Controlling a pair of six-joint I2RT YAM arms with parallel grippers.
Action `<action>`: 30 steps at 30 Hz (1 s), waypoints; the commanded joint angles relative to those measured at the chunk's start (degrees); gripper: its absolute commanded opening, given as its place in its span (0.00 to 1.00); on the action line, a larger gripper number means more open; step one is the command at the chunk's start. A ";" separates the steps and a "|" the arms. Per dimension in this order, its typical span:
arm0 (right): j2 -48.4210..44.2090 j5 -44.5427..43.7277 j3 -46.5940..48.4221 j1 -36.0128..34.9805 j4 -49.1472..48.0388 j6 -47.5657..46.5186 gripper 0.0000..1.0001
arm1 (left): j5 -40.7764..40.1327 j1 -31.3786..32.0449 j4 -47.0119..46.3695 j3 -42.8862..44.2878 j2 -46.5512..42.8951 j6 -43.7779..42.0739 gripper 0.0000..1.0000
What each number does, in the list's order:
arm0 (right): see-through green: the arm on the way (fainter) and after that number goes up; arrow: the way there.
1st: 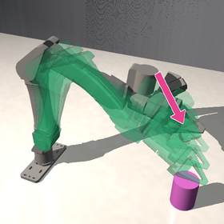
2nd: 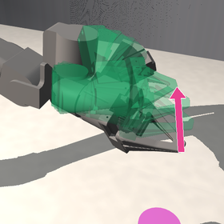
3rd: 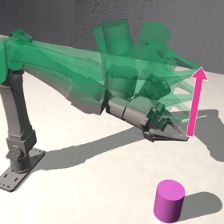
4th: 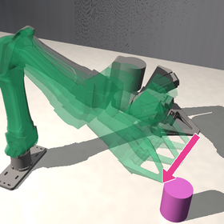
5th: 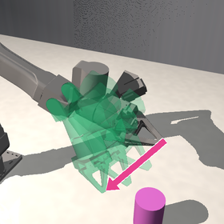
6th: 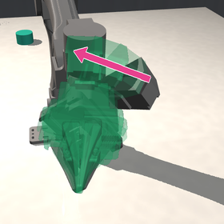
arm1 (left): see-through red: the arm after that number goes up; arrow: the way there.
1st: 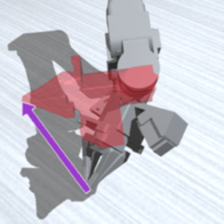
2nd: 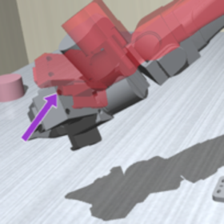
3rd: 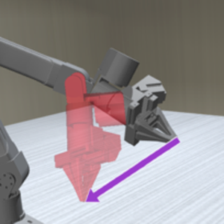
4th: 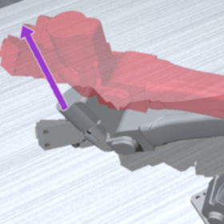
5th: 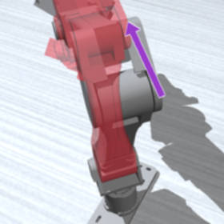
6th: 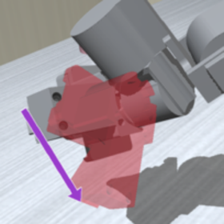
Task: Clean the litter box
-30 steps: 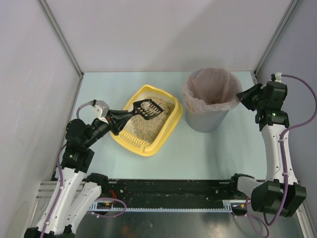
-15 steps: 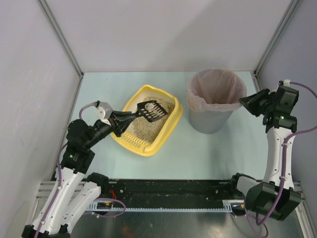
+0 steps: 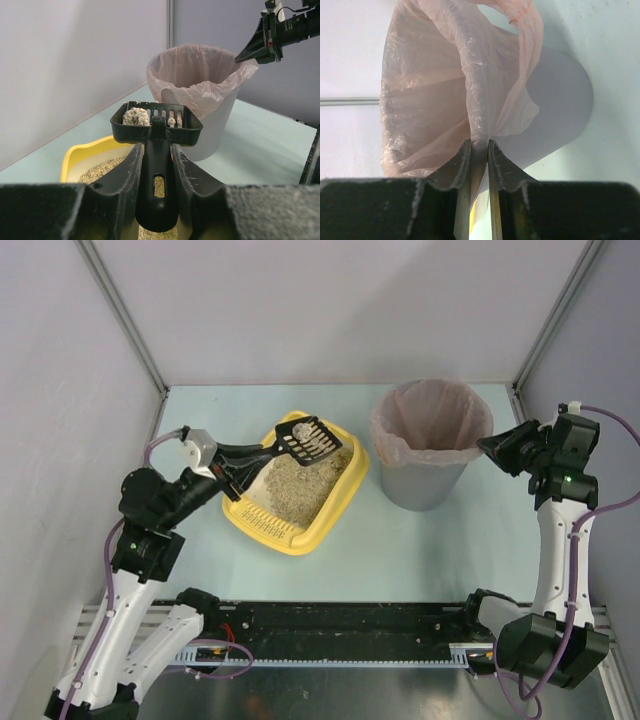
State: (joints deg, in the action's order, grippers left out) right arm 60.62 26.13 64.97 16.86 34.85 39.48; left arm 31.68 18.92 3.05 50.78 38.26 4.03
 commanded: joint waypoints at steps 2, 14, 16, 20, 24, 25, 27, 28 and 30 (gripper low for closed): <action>-3.40 0.42 1.92 -2.10 -2.06 -1.60 0.35 | 0.22 0.42 -4.70 1.25 -0.03 -1.40 0.00; -11.48 -11.70 1.92 -0.70 -5.31 -7.49 0.85 | 3.47 0.51 -11.92 6.95 8.75 4.58 0.00; -12.80 -11.98 1.92 0.62 -6.54 -7.41 0.87 | 3.48 0.68 -12.10 8.10 10.16 5.10 0.00; -11.41 -14.53 1.92 5.45 -7.87 -8.02 0.91 | 3.21 2.43 -12.36 11.69 13.59 5.02 0.00; -5.09 -12.77 1.22 10.03 -11.02 -7.32 0.89 | 2.60 4.37 -12.63 14.34 17.36 4.06 0.00; -2.72 -13.21 0.52 10.21 -12.51 -7.32 0.89 | 2.42 4.63 -12.72 14.60 17.72 3.88 0.00; -0.51 -13.47 -2.38 10.47 -18.31 -6.88 0.89 | 1.90 5.43 -13.24 15.40 18.78 3.88 0.00; 2.28 -12.86 -3.17 11.43 -20.15 -6.44 0.89 | 1.98 5.69 -13.42 15.66 19.30 3.88 0.00; 5.63 -11.11 -5.63 12.58 -25.17 -4.33 0.88 | 1.89 6.57 -14.21 15.92 19.83 3.70 0.00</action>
State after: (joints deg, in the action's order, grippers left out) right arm 60.90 13.98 63.09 27.53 20.16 32.82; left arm 33.65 23.99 -7.20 63.66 57.28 8.08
